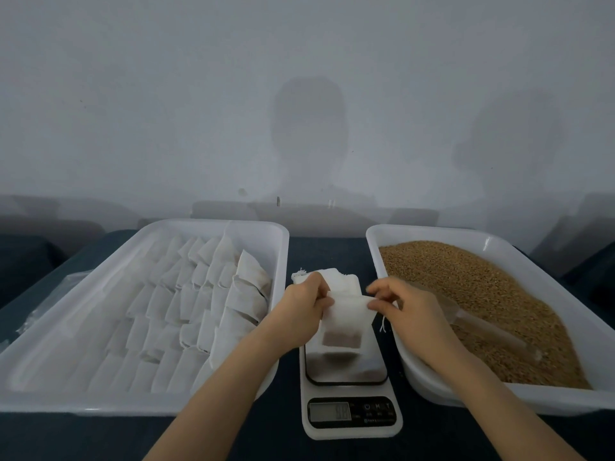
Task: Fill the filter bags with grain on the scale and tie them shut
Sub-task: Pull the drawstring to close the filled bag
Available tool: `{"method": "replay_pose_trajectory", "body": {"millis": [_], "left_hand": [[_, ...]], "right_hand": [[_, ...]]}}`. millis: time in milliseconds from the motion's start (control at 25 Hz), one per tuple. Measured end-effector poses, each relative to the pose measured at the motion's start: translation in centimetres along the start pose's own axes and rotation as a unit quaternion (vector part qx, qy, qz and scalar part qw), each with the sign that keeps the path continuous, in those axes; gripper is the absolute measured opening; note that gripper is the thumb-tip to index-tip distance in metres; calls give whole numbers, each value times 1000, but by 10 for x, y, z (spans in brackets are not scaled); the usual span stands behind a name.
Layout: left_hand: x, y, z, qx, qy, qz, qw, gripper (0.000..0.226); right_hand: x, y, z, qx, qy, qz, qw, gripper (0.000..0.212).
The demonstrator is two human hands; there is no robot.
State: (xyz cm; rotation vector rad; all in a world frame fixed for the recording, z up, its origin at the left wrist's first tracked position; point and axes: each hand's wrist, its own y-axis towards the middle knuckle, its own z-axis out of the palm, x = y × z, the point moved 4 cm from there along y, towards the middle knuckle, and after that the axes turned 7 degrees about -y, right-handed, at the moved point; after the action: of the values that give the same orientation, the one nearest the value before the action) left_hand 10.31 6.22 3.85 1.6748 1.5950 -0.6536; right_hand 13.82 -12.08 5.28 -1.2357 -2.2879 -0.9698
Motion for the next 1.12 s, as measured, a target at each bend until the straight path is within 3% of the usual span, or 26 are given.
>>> {"method": "replay_pose_trajectory", "body": {"millis": [200,480,720,960,1120], "left_hand": [[-3,-5,-4,16,14,37,999,14],[3,-3,-6,18,62,50,997,7],[3,-3,-8,-1,43,41,998,24],[8,-2,-5,13,51,32,998,10],[9,-1,-4,7,10,12,1000,8]], "right_hand": [[9,6,2,9,-79,-74,994,11],[10,3,8,22,-65,-91,993,12],[10,1,7,2,-53,-113,992,10],[1,-1,16,50,-45,-77,995,13],[-1,-3,13,30,1,-46,998,19]]}}
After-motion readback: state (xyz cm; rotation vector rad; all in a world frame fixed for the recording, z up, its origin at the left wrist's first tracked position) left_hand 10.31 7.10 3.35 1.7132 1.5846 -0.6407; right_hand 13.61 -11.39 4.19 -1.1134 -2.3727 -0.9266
